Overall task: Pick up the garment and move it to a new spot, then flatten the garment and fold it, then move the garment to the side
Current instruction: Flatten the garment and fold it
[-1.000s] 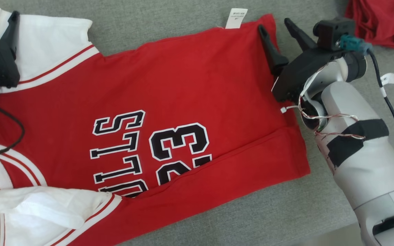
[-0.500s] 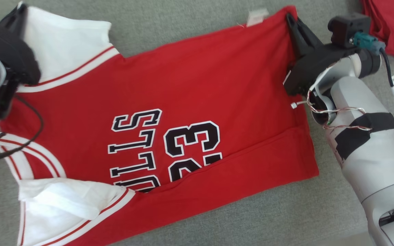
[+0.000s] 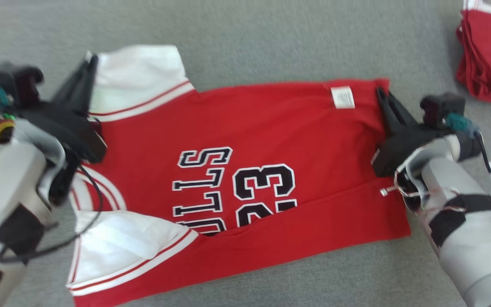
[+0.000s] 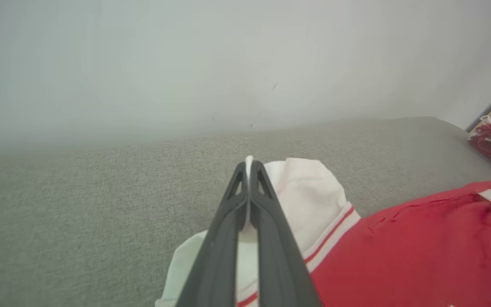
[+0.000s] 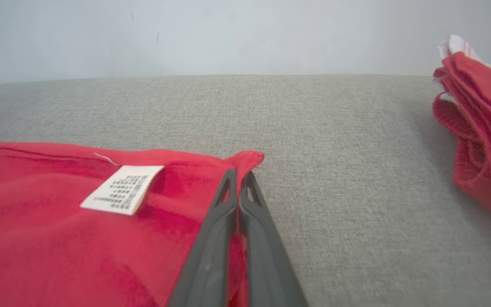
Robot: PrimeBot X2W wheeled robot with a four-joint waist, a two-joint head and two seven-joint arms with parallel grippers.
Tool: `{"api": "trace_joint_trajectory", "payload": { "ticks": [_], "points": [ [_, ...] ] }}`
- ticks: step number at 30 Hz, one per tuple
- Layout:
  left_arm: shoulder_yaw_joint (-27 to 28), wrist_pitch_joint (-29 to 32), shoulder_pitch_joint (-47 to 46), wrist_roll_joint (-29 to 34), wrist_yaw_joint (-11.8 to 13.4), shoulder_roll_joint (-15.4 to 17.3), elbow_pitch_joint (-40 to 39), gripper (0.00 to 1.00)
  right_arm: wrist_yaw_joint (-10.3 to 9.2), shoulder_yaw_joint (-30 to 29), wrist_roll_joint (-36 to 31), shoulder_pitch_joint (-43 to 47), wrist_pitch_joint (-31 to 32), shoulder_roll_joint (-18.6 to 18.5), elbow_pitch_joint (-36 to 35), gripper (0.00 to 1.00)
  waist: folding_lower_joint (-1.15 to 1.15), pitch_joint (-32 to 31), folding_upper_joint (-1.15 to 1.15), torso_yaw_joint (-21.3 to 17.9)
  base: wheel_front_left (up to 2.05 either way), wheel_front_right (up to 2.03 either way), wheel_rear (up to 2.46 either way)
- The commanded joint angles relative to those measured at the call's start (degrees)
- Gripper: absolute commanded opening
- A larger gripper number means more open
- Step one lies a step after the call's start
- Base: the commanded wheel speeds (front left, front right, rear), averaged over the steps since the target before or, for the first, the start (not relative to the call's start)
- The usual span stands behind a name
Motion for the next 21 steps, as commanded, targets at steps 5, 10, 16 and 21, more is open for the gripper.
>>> {"api": "trace_joint_trajectory", "payload": {
  "ticks": [5, 10, 16, 21],
  "points": [
    [4.7, -1.1, 6.5, 1.2, 1.0, -0.3, -6.4, 0.0, -0.16, -1.4, 1.3, 4.7, -0.9, -1.8, -1.6, 0.0, 0.0, -5.4, 0.0, 4.8, 0.0, 0.0, 0.0],
    [12.7, -1.0, 15.9, 6.3, 3.2, -0.7, -16.1, 0.0, -0.16, -5.3, 1.1, 10.1, -1.0, -2.8, -7.3, 0.0, 0.0, -6.9, 0.0, 6.0, 0.0, 0.0, 0.0],
    [19.8, -1.0, 29.2, 12.3, 5.5, -2.8, -25.9, 0.0, -0.16, -9.2, 0.4, 16.7, -1.0, -2.8, -13.8, 0.0, 0.0, -7.7, 0.0, 6.7, 0.0, 0.0, 0.0],
    [24.8, -1.0, 37.4, 15.0, 5.8, -5.8, -28.2, 0.0, -0.16, -13.1, 0.6, 22.7, -1.0, -2.5, -18.9, 0.0, 0.0, -8.8, 0.0, 7.4, 0.0, 0.0, 0.0]
  ]
}}
